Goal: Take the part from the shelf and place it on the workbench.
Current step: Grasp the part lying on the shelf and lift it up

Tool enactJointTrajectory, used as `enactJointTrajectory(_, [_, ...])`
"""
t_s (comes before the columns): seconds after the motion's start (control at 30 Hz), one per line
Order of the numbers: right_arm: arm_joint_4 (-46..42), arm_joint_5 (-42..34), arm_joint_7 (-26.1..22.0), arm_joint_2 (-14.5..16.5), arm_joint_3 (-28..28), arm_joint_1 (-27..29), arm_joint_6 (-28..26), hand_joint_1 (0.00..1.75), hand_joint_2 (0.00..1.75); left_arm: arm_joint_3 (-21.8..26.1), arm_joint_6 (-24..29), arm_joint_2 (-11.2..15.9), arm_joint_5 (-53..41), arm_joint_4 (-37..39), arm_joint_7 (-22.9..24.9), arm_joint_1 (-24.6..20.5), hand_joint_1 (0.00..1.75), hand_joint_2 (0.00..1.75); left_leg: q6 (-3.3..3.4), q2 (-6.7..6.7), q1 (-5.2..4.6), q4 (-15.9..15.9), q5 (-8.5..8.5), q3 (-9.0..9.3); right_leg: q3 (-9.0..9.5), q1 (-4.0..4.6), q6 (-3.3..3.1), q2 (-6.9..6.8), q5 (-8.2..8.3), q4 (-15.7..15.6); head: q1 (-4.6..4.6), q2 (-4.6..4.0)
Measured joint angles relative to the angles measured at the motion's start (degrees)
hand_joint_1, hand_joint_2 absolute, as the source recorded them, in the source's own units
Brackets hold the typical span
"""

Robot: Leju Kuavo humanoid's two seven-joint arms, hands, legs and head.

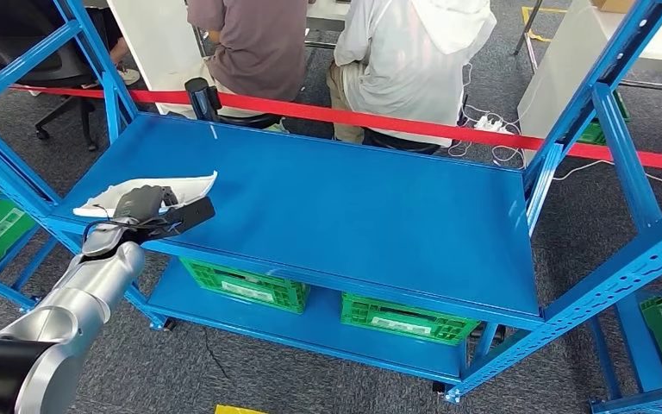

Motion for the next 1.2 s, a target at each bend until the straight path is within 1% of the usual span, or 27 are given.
enactJointTrajectory(0.77, [0.00, 0.06, -0.32, 0.00, 0.00, -0.01, 0.07, 0.00, 0.00, 0.00, 0.42, 0.71, 0.85, -0.01, -1.48, 0.03, 1.75, 1.75, -0.03, 0.00, 0.00, -0.01, -0.02, 0.16, 0.10, 0.01, 0.06, 0.00, -0.04, 0.04, 0.00, -0.01])
enactJointTrajectory(0.9, [0.00, 0.02, -0.32, -0.01, 0.00, -0.01, 0.05, 0.00, 0.00, 0.00, 0.42, 0.70, 0.84, -0.01, -1.65, 0.10, 0.00, 1.75, -0.03, 0.02, 0.00, -0.01, -0.02, 0.16, 0.10, 0.01, 0.05, 0.00, -0.04, 0.04, 0.00, 0.00])
enactJointTrajectory(0.97, [0.00, -0.01, -0.32, 0.00, 0.00, -0.01, 0.05, 0.00, 0.00, 0.00, 0.38, 0.69, 0.73, 0.02, -1.62, 0.33, 0.00, 1.75, -0.03, 0.04, 0.00, -0.01, -0.02, 0.16, 0.09, 0.01, 0.05, 0.01, -0.04, 0.04, 0.00, 0.01])
enactJointTrajectory(1.1, [0.00, -0.08, -0.48, 0.01, 0.00, -0.01, 0.06, 0.00, 0.00, 0.00, 0.13, 0.68, 0.32, 0.02, -1.80, 0.77, 0.00, 0.00, -0.03, 0.04, 0.00, -0.01, -0.02, 0.15, 0.08, 0.01, 0.05, 0.01, -0.05, 0.04, 0.00, 0.00])
enactJointTrajectory(1.2, [0.00, -0.11, -0.63, -0.01, 0.00, -0.01, 0.07, 0.00, 0.00, 0.00, -0.43, 0.68, 0.34, 0.05, -1.98, 0.94, 0.00, 0.00, -0.03, 0.04, 0.00, -0.01, -0.02, 0.14, 0.08, 0.01, 0.05, 0.01, -0.05, 0.04, 0.00, -0.01])
